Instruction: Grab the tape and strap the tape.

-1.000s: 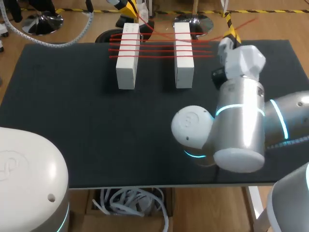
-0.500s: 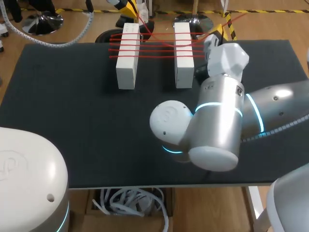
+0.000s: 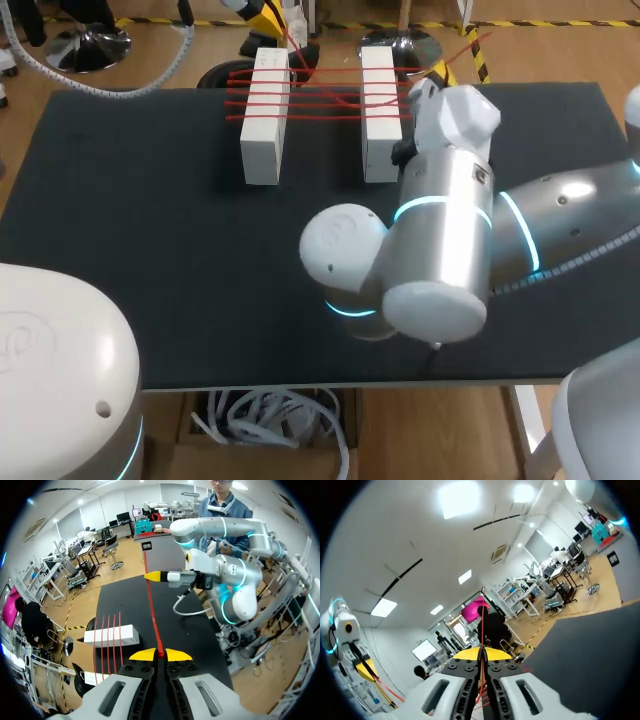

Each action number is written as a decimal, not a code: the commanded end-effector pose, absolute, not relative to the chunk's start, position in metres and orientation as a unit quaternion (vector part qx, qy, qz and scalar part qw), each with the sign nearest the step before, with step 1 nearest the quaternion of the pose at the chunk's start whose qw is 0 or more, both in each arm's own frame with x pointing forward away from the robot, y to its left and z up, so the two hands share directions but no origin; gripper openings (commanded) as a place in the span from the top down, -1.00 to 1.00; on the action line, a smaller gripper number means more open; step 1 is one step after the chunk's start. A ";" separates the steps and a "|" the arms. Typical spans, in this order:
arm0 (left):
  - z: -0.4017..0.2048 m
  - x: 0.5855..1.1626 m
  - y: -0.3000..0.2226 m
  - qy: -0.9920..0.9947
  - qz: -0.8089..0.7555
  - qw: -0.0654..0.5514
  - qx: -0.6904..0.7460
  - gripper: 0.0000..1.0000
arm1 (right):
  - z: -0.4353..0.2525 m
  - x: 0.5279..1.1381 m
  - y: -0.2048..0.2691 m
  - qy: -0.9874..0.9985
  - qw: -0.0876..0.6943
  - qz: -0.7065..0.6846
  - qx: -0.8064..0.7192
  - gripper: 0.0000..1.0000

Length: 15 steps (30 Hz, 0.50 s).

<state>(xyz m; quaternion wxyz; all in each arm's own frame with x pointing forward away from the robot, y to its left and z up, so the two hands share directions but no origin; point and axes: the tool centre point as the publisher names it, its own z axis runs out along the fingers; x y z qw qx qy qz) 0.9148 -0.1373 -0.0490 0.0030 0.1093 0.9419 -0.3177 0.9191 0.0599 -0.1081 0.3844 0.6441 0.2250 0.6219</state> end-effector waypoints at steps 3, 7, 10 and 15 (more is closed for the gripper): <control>-0.048 0.915 -0.137 0.942 -0.316 0.002 0.109 1.00 | -0.070 0.917 0.071 0.360 0.485 0.557 0.570 1.00; -0.048 0.915 -0.137 0.942 -0.316 0.002 0.109 1.00 | -0.063 0.917 0.067 0.427 0.532 0.529 0.505 1.00; -0.048 0.915 -0.137 0.942 -0.316 0.002 0.109 1.00 | -0.061 0.918 0.064 0.475 0.561 0.508 0.450 1.00; -0.048 0.915 -0.137 0.942 -0.316 0.002 0.109 1.00 | -0.059 0.920 0.062 0.532 0.582 0.485 0.378 1.00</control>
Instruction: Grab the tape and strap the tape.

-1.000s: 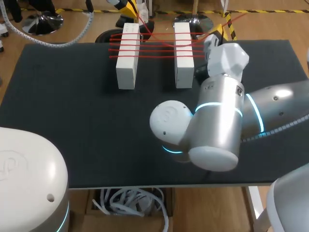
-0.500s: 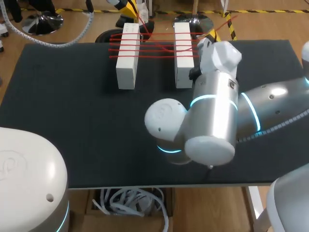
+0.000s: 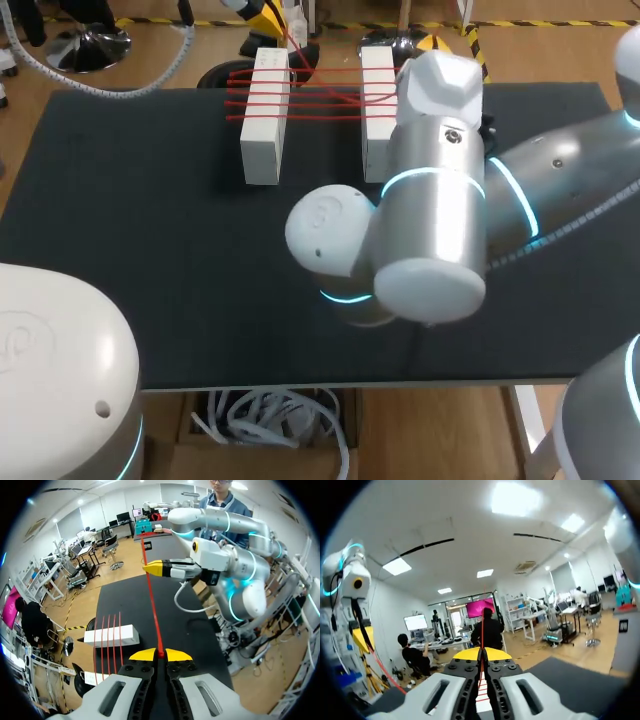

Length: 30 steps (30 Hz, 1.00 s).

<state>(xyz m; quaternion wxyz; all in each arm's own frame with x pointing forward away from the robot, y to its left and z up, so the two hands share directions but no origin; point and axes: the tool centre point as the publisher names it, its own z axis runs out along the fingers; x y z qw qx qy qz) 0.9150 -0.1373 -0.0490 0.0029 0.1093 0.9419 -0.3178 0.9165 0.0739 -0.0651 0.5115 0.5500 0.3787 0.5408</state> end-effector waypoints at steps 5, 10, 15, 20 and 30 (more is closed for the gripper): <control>-0.048 0.915 -0.137 0.942 -0.316 0.002 0.109 1.00 | -0.062 0.921 0.066 0.576 0.597 0.465 0.309 1.00; -0.048 0.915 -0.137 0.942 -0.316 0.002 0.109 1.00 | -0.068 0.922 0.072 0.604 0.588 0.457 0.283 1.00; -0.048 0.915 -0.137 0.942 -0.316 0.002 0.109 1.00 | -0.068 0.920 0.074 0.602 0.581 0.473 0.278 1.00; -0.048 0.915 -0.137 0.942 -0.316 0.002 0.109 1.00 | -0.068 0.920 0.074 0.602 0.581 0.473 0.278 1.00; -0.048 0.915 -0.137 0.942 -0.316 0.002 0.109 1.00 | -0.068 0.920 0.074 0.602 0.581 0.473 0.278 1.00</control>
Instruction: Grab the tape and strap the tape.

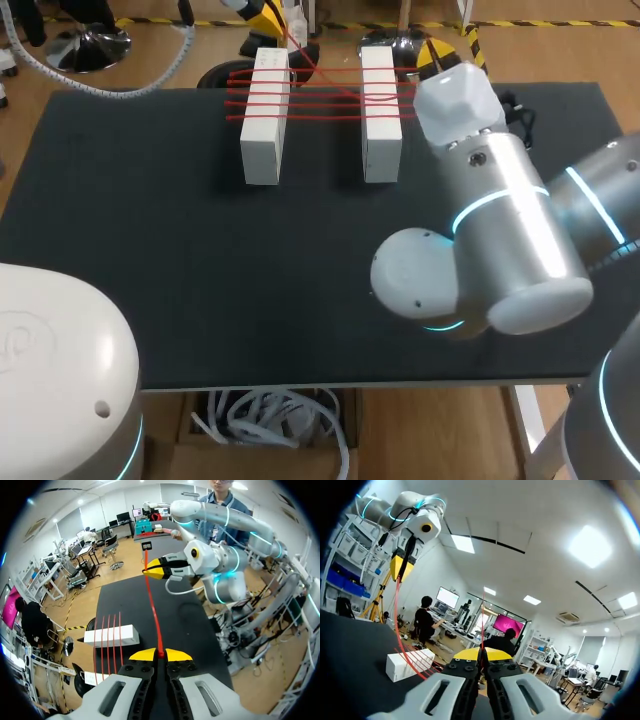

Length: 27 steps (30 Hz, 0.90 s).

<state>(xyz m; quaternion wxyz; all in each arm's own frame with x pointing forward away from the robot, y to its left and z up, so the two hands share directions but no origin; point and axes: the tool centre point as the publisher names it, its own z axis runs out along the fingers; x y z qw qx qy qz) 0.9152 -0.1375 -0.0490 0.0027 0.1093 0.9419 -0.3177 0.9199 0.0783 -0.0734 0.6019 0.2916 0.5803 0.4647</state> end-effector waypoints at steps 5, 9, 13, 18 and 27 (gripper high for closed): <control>-0.048 0.915 -0.137 0.942 -0.316 0.002 0.109 1.00 | -0.063 0.926 0.078 0.604 0.602 0.440 0.282 1.00; -0.048 0.915 -0.137 0.942 -0.316 0.002 0.109 1.00 | -0.055 0.927 0.082 0.614 0.622 0.383 0.299 1.00; -0.048 0.915 -0.137 0.942 -0.316 0.002 0.109 1.00 | -0.047 0.923 0.088 0.625 0.631 0.337 0.313 1.00; -0.048 0.915 -0.137 0.942 -0.316 0.002 0.109 1.00 | -0.042 0.926 0.091 0.641 0.643 0.303 0.290 1.00; -0.048 0.915 -0.137 0.942 -0.316 0.002 0.109 1.00 | -0.026 0.932 0.094 0.665 0.663 0.257 0.229 1.00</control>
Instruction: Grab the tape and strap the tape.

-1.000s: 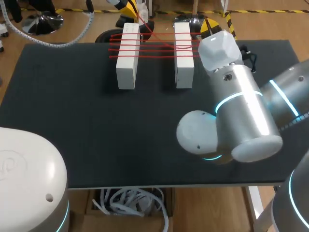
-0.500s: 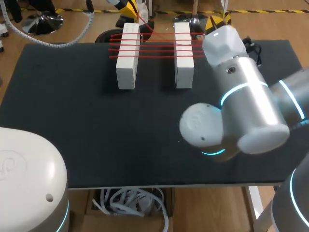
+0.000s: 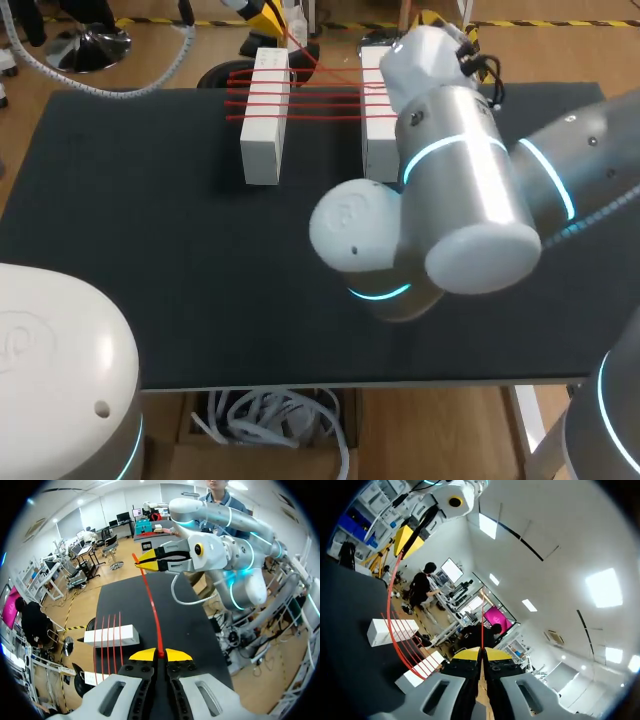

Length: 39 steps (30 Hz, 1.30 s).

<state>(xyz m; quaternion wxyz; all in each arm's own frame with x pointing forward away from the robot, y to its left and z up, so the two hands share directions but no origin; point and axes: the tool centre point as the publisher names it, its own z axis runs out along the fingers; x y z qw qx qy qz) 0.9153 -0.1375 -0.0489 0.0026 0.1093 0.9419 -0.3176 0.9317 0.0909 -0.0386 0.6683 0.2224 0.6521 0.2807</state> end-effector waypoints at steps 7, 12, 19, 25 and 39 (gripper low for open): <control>-0.048 0.915 -0.137 0.942 -0.316 0.002 0.109 1.00 | -0.020 0.931 0.099 0.692 0.660 0.227 0.184 1.00; -0.048 0.915 -0.137 0.942 -0.316 0.002 0.109 1.00 | -0.017 0.928 0.102 0.710 0.659 0.198 0.151 1.00; -0.048 0.915 -0.137 0.942 -0.316 0.002 0.109 1.00 | -0.014 0.922 0.104 0.723 0.666 0.144 0.115 1.00; -0.048 0.915 -0.137 0.942 -0.316 0.002 0.109 1.00 | -0.009 0.922 0.108 0.736 0.663 0.114 0.078 1.00; -0.048 0.915 -0.137 0.942 -0.316 0.002 0.109 1.00 | 0.003 0.920 0.121 0.740 0.670 0.048 0.003 1.00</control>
